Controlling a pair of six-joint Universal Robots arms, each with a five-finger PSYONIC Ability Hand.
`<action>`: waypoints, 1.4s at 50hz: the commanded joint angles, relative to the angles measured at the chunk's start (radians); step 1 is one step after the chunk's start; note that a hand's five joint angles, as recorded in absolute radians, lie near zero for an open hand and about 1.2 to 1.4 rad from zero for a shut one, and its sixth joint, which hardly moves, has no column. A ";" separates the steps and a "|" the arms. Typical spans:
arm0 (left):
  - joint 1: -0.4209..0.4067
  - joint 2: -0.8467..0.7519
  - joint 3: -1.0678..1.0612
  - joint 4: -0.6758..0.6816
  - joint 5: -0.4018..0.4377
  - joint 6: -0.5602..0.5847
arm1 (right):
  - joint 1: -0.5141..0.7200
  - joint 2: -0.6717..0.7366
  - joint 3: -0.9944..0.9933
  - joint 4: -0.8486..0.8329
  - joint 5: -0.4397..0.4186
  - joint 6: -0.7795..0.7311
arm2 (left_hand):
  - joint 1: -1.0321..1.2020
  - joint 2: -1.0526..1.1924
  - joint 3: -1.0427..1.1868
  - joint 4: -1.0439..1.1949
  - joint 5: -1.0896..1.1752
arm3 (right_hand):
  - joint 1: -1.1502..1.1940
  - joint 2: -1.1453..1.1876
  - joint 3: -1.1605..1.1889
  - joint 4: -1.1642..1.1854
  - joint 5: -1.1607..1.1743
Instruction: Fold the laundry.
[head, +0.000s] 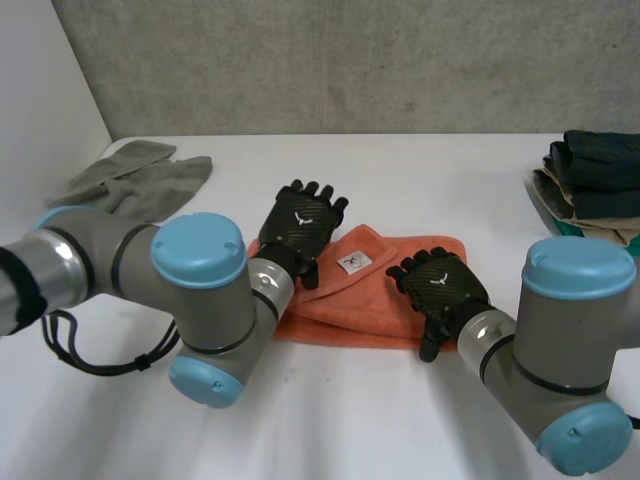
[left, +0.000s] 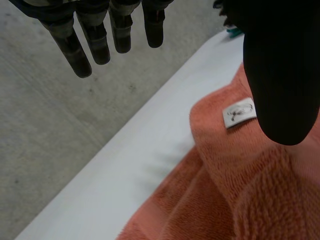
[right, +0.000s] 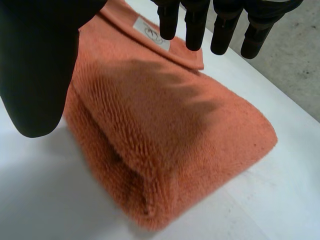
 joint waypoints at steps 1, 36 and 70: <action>0.031 -0.079 0.096 -0.032 -0.042 0.009 | 0.005 0.006 0.030 -0.085 0.036 -0.074 | 0.133 0.121 0.117 0.124 0.104 | 0.229 0.241 0.243 0.250 0.236; -0.059 -0.129 0.195 -0.130 -0.020 -0.061 | 0.001 0.000 0.044 -0.078 0.062 -0.127 | 0.115 0.104 0.100 0.107 0.087 | 0.559 0.571 0.572 0.579 0.565; -0.018 0.016 0.118 -0.135 -0.169 0.071 | -0.002 -0.004 0.051 -0.072 0.089 -0.176 | 0.139 0.127 0.124 0.131 0.110 | 0.673 0.685 0.687 0.694 0.680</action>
